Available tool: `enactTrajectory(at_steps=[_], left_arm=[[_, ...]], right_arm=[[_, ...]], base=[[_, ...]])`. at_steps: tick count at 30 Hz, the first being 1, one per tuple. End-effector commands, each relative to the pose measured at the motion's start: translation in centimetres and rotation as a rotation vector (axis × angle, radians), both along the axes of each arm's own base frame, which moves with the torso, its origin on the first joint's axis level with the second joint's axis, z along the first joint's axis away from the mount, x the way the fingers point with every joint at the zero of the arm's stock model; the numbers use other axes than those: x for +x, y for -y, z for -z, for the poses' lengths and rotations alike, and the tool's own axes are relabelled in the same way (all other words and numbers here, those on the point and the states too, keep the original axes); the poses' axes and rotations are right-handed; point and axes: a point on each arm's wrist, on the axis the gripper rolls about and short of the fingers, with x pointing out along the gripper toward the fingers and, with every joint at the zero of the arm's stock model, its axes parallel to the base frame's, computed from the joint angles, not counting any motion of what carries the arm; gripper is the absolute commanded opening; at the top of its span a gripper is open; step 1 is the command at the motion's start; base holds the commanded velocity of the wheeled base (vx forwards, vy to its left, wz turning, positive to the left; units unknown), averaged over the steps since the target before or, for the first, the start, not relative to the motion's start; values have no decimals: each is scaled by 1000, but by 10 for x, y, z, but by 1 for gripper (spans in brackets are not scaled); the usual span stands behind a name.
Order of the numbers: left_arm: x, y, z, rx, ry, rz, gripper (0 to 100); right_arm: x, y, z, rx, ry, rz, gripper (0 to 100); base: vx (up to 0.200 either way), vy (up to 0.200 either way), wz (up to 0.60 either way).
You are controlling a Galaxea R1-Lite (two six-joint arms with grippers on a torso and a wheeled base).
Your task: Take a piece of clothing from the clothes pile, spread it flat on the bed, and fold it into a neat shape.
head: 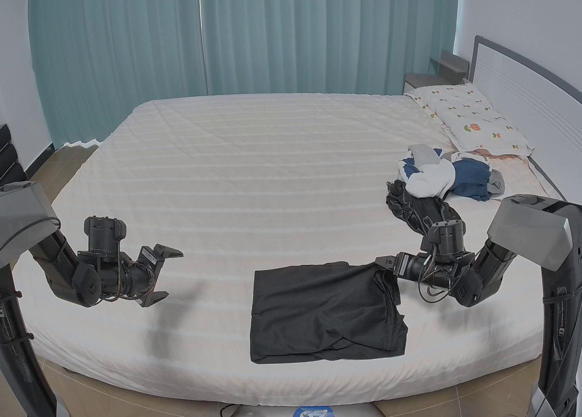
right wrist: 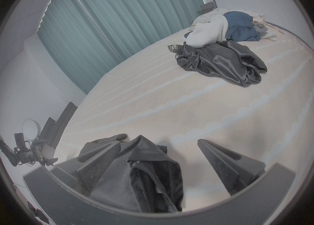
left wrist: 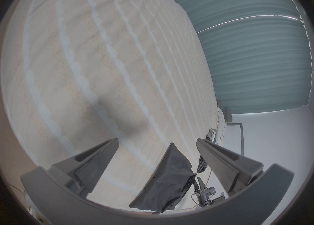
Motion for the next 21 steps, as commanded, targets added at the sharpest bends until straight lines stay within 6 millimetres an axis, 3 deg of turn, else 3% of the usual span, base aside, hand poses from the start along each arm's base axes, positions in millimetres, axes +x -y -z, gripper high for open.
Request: enactTrajectory(at_steps=[1,7,8,13,21], left_arm=[[0,0,0,0,-1,0,100],[0,0,0,0,-1,0,100],[0,0,0,0,-1,0,100],[0,0,0,0,-1,0,100],[0,0,0,0,-1,0,100]], right_arm=[[-1,-14,-4,1,17,-36,100],[1,-30,7,-55,-24,-79,100],[1,-29,10,-76,-31,-81,0],[5,-21,13,-117,-12,-58,0],[6,0,11,-27,-8,-1,0]], base=[[0,0,0],[0,0,0],[0,0,0],[0,0,0],[0,0,0]])
